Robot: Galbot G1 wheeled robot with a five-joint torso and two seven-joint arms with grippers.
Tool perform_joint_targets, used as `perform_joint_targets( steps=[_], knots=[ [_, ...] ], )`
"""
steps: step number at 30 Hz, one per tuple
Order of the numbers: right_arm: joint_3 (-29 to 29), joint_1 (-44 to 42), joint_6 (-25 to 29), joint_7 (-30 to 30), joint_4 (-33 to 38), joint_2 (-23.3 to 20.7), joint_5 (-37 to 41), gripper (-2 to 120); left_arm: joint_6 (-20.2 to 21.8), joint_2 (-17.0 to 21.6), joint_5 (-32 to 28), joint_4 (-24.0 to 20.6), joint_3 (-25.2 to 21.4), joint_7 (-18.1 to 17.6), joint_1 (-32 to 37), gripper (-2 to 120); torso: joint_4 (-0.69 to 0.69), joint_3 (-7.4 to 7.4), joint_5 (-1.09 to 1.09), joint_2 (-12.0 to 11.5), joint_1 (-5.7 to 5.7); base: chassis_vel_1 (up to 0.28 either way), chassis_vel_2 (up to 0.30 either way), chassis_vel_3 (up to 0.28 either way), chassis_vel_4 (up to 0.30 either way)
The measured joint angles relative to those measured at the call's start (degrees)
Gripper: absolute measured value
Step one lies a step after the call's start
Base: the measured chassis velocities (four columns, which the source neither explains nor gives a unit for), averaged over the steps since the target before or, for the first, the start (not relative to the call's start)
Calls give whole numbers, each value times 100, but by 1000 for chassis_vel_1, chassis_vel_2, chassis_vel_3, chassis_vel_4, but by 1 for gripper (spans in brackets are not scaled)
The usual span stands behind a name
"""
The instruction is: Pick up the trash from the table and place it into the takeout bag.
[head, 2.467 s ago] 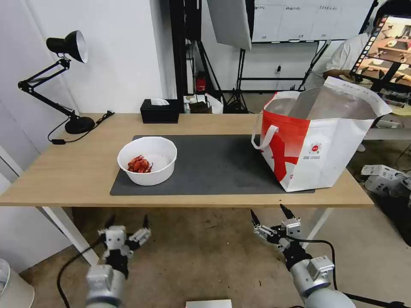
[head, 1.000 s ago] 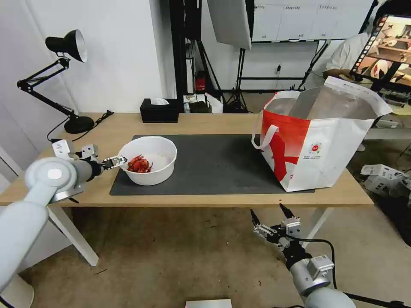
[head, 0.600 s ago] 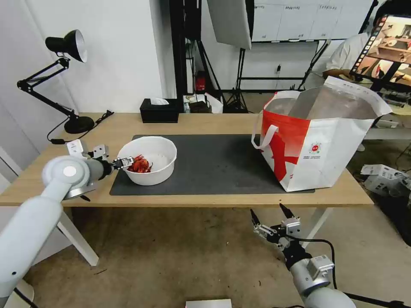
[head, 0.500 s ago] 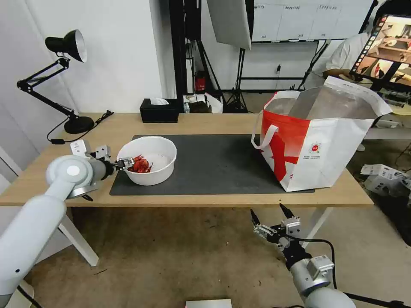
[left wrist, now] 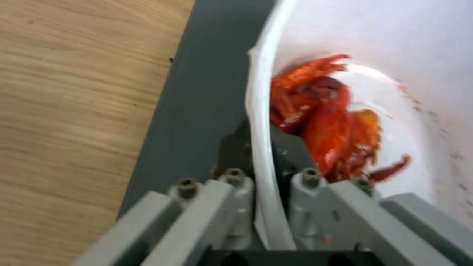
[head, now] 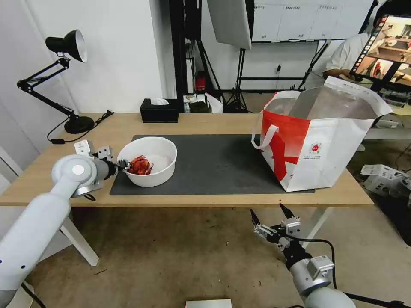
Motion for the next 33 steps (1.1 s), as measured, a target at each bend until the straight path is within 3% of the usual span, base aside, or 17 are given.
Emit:
perform_joint_targets(
  steps=[2,12,19,26,33],
  knots=[
    [0,0,0,0,0,0,0,100,0,0,1,-11,0,0,3,0,0,0,-1,0,0,0,0,0,0],
    [0,0,0,0,0,0,0,100,-135,-5,246,-202,-85,120,33,0,0,0,-1,-1,0,0,0,0,0],
    [0,0,0,0,0,0,0,100,-790,-29,1288,-607,-137,623,-26,0,0,0,0,0,0,0,0,0,0],
    [0,0,0,0,0,0,0,100,-1552,-35,2147,-587,49,1100,-185,0,-1,1,-1,0,0,0,0,0,0],
    [0,0,0,0,0,0,0,100,-1772,-23,2501,-605,103,1427,-190,0,0,1,0,0,0,0,0,0,0]
  ],
)
